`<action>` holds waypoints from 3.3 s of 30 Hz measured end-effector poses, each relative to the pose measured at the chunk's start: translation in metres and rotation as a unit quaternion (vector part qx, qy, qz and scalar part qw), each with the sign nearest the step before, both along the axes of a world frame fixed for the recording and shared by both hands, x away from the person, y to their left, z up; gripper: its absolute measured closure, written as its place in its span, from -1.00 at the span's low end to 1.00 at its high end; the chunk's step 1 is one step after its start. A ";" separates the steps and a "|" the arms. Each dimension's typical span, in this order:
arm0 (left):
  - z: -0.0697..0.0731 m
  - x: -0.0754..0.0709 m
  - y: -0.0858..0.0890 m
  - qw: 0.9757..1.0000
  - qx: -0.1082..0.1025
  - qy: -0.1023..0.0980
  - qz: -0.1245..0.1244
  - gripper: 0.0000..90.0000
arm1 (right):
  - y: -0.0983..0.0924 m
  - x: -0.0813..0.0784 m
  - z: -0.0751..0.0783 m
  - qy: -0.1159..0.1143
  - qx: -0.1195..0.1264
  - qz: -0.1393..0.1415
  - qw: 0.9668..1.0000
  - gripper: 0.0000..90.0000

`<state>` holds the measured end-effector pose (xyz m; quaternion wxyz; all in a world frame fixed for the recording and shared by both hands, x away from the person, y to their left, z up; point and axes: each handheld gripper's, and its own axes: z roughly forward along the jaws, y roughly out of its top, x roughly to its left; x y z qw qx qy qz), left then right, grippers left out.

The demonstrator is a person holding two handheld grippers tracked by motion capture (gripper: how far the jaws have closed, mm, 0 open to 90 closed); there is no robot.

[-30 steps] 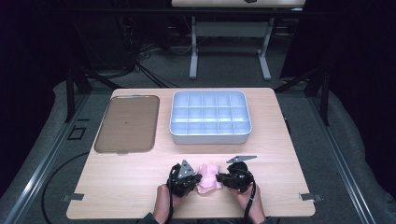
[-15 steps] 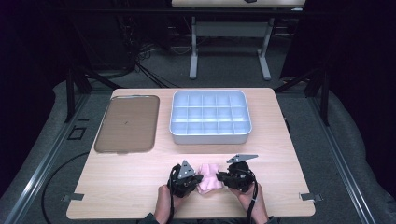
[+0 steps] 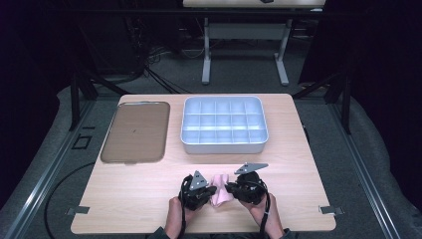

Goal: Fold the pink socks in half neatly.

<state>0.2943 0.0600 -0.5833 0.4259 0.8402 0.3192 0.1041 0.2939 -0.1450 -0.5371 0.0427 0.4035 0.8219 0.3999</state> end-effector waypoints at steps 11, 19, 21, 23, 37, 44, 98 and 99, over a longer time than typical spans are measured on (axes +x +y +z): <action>0.000 0.000 0.000 1.000 -0.002 0.001 -0.001 0.99 | 0.016 0.005 -0.002 0.001 -0.015 0.022 1.000 0.88; -0.001 0.001 0.001 1.000 -0.008 0.007 -0.002 0.99 | 0.023 0.008 -0.006 0.002 -0.019 0.024 1.000 0.88; -0.001 0.001 0.002 1.000 -0.011 0.007 -0.001 0.99 | 0.022 0.008 -0.007 0.006 -0.020 0.026 0.999 0.88; -0.002 0.001 0.003 1.000 -0.016 0.008 -0.002 0.99 | 0.021 0.009 -0.009 0.009 -0.019 0.024 0.999 0.88; 0.000 0.003 0.005 1.000 -0.023 0.007 -0.013 0.98 | 0.010 0.008 -0.010 0.019 -0.013 0.021 1.000 0.89; 0.009 -0.001 0.012 1.000 -0.023 -0.002 -0.011 0.74 | 0.001 0.008 -0.008 0.029 -0.008 0.022 0.999 0.89; 0.013 0.018 0.047 0.999 -0.045 0.003 0.029 0.91 | 0.033 0.018 -0.021 0.000 -0.058 0.025 0.998 0.88; 0.014 0.019 0.046 0.999 -0.046 -0.002 0.025 0.91 | 0.034 0.018 -0.022 -0.001 -0.054 0.022 0.998 0.87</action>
